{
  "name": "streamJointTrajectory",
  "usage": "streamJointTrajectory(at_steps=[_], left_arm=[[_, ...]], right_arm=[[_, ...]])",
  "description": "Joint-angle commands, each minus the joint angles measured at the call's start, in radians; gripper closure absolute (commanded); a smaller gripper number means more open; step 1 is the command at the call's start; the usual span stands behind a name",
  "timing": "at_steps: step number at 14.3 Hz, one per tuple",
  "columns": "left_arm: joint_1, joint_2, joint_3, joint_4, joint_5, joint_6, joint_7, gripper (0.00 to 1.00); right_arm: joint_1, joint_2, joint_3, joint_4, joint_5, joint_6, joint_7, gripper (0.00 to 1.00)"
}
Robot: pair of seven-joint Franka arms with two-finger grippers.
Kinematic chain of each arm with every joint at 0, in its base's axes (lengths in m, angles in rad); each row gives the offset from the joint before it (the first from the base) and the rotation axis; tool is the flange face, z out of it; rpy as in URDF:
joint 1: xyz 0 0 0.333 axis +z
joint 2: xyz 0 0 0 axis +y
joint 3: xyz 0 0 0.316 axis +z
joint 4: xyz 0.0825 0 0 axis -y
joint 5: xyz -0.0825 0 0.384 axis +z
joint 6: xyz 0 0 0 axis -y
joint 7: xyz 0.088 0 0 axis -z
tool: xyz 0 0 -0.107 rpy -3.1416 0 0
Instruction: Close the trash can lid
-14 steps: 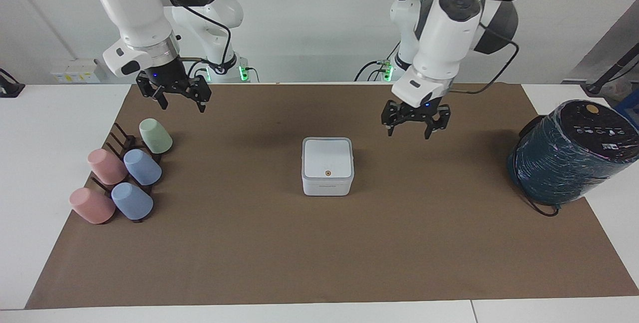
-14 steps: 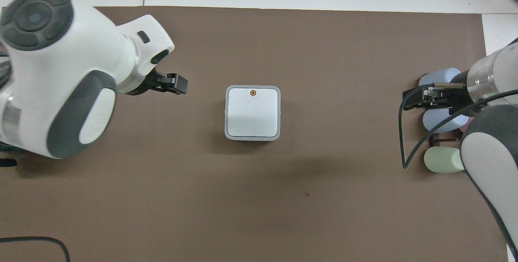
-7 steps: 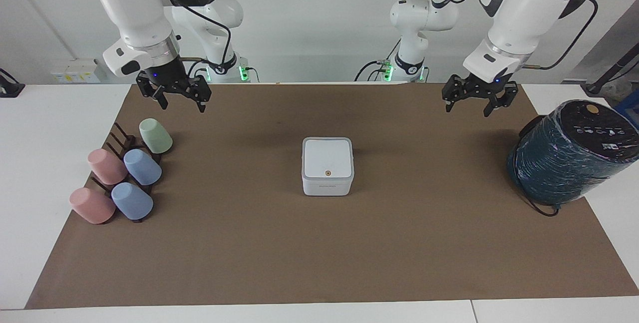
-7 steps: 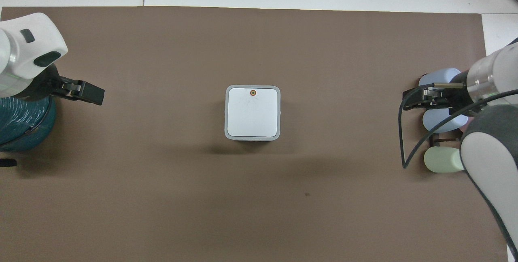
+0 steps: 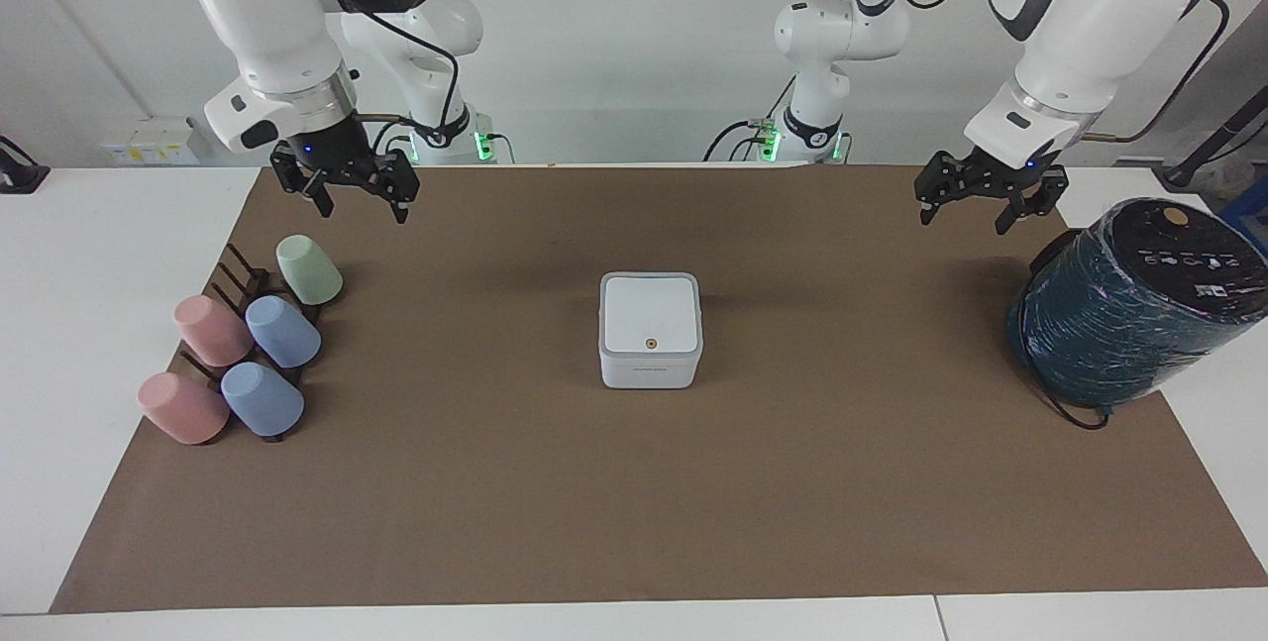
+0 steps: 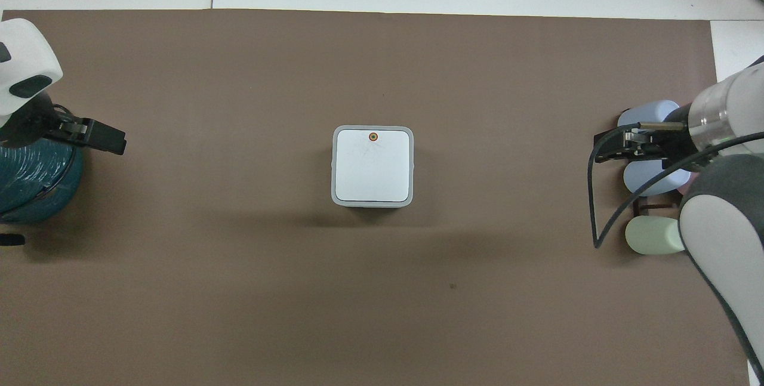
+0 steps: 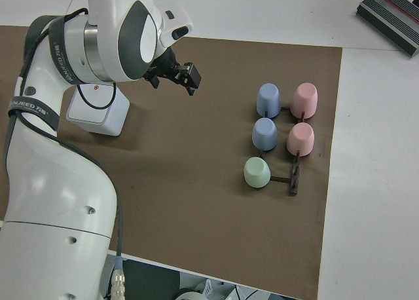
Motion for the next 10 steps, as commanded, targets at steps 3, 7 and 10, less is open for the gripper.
streamJointTrajectory(at_steps=[3,7,10], left_arm=[[-0.004,-0.017,-0.006,-0.027,-0.009,0.043,0.007,0.0],[-0.004,-0.018,-0.008,-0.031,-0.009,0.032,0.001,0.0],[-0.004,-0.018,-0.011,-0.031,-0.009,0.032,-0.082,0.0]], right_arm=[[-0.015,-0.026,0.006,-0.028,0.019,0.012,-0.023,0.0],[-0.015,-0.026,0.006,-0.028,0.019,0.012,-0.023,0.0],[-0.015,-0.026,0.006,-0.028,0.019,0.012,-0.023,0.0]])
